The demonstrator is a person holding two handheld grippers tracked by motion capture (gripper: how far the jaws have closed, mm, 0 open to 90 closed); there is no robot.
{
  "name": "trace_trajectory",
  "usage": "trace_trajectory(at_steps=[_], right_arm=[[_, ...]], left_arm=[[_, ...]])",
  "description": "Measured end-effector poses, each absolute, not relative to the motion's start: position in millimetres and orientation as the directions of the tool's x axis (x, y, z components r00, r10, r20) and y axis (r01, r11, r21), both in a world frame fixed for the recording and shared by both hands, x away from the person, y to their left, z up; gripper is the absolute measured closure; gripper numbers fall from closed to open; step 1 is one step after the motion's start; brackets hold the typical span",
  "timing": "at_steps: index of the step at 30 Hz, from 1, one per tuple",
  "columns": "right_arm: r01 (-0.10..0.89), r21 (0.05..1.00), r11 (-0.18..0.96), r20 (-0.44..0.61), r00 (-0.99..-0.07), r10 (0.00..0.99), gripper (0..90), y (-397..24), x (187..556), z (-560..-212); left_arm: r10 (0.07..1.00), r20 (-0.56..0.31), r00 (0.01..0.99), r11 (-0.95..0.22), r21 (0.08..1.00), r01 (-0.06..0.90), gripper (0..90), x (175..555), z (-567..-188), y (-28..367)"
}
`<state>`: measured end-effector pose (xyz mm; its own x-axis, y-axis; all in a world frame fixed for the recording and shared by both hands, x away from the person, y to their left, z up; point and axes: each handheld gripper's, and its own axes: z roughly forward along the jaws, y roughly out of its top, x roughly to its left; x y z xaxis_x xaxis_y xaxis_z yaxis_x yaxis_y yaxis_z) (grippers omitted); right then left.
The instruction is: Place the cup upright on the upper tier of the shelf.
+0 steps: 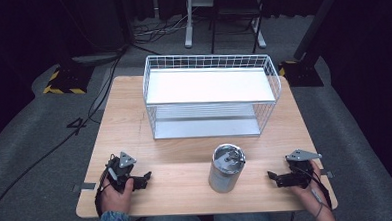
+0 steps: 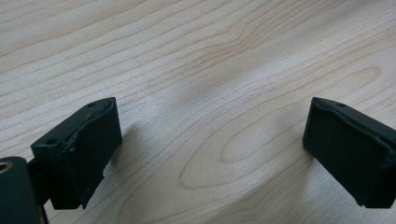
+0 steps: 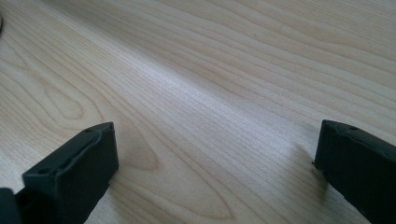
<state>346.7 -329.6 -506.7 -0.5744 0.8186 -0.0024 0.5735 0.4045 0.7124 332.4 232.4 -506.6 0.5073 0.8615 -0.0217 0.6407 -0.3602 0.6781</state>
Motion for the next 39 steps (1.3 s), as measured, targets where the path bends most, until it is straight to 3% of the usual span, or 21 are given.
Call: trace_trajectory(at_steps=[9, 17, 25, 39], right_arm=[[0.602, 0.737, 0.307, 0.128, -0.571, 0.811, 0.1, -339, 348, -505], [0.547, 0.777, 0.311, 0.096, -0.591, 0.801, 0.1, -338, 341, -500], [0.391, 0.887, 0.245, 0.048, -0.606, 0.794, 0.1, -335, 324, -475], [0.313, 0.915, 0.253, 0.009, -0.646, 0.764, 0.1, -312, 298, -444]], left_arm=[[0.858, -0.016, 0.513, -0.370, 0.674, 0.640, 3.9, 333, -506, 233], [0.859, -0.016, 0.512, -0.371, 0.670, 0.643, 2.2, 335, -507, 233], [0.859, -0.020, 0.512, -0.369, 0.669, 0.645, 1.5, 335, -507, 233], [0.860, -0.020, 0.509, -0.368, 0.667, 0.648, 0.5, 336, -507, 233]])
